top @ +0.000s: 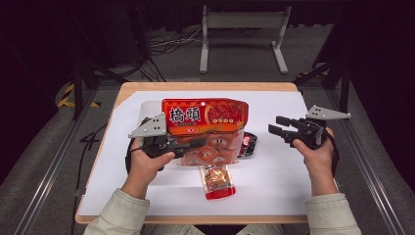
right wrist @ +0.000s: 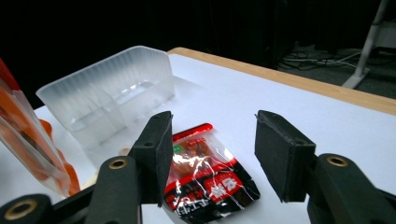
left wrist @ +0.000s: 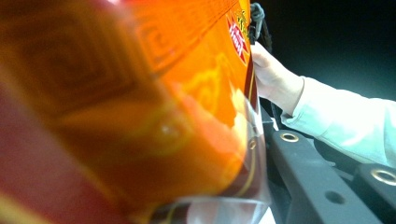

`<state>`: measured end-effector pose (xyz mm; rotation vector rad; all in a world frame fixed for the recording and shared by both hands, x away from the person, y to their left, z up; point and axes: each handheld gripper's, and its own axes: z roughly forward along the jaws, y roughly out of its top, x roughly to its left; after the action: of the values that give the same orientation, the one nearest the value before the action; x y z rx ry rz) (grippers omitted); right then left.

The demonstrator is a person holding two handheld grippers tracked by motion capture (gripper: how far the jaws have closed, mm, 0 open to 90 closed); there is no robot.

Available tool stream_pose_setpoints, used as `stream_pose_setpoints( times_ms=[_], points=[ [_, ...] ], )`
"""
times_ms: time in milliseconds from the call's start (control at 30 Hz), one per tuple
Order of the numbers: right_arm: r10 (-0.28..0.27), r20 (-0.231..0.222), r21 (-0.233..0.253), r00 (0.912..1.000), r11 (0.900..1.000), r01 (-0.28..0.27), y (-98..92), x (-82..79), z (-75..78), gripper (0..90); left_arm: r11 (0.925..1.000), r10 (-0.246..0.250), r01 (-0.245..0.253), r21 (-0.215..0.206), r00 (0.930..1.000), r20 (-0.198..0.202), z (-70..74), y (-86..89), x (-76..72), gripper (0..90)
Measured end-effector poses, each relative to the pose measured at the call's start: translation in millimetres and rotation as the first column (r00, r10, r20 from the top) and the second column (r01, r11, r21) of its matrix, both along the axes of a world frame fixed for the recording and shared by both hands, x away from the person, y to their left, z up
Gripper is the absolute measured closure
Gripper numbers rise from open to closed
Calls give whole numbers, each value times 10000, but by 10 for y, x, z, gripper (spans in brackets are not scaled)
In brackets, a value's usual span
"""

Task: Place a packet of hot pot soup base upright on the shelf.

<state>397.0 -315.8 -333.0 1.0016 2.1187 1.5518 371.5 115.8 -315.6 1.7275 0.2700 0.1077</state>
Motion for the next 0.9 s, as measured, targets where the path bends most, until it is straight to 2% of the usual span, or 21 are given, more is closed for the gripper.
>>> stream_pose_setpoints(
  times_ms=[100, 267, 400, 600, 900],
  points=[
    [-106, -125, -162, 9999, 9998, 104, -17, 25, -43, 478, 9999, 166, -166, -10, 9999, 30, 27, 8, 26, 715],
    [-278, -236, -130, 9993, 9995, 275, -40, 53, -87, 472, 9998, 165, -165, -147, 9998, -62, 63, 21, 91, 715],
    [-309, -253, -198, 9992, 9993, 304, -48, 69, -115, 473, 9991, 395, -393, -173, 9992, 89, 127, 26, 177, 715],
    [-320, -434, -174, 9985, 9994, 313, -72, 97, -156, 474, 9983, 568, -570, 106, 9981, 237, 235, 33, 300, 715],
    [-395, -465, -155, 9981, 9991, 388, -111, 78, -186, 474, 9936, 1128, -1129, 83, 9935, 178, 329, 105, 506, 715]
  ],
)
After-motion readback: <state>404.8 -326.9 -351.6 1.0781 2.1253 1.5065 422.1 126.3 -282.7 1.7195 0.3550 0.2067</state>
